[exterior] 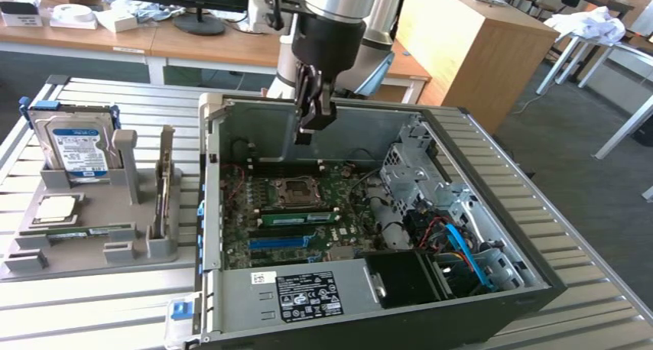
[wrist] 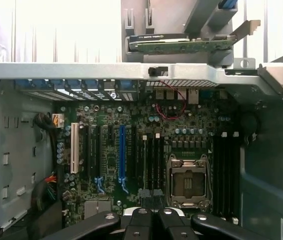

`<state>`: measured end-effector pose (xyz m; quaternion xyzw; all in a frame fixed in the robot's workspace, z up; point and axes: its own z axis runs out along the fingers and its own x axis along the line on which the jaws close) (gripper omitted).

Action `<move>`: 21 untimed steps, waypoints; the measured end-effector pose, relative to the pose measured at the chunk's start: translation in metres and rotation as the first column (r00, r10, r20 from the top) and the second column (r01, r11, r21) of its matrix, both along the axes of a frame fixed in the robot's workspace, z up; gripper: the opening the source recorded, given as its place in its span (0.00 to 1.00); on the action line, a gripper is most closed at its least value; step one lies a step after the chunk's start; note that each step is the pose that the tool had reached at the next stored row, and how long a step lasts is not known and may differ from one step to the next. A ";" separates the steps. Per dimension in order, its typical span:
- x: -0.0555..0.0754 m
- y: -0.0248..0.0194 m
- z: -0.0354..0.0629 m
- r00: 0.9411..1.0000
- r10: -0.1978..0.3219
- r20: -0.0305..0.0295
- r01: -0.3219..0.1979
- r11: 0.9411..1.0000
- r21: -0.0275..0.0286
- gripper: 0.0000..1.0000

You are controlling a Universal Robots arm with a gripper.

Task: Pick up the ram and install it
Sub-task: 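Press down the ram until it locks into place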

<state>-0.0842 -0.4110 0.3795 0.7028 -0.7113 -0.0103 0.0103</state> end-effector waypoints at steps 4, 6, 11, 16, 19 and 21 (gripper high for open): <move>0.000 0.0000 0.0000 1.000 0.000 0.000 0.000 1.000 0.000 0.10; 0.002 0.0000 -0.0001 1.000 0.000 0.000 0.000 1.000 0.000 0.10; 0.016 -0.0002 -0.0001 1.000 0.000 -0.001 0.000 1.000 0.000 0.10; 0.030 -0.0004 0.0000 1.000 0.000 -0.002 0.000 1.000 0.000 0.10; 0.037 -0.0005 0.0000 1.000 0.000 -0.002 0.000 1.000 0.000 0.10; 0.038 -0.0005 -0.0001 1.000 0.000 -0.002 0.000 1.000 0.000 0.10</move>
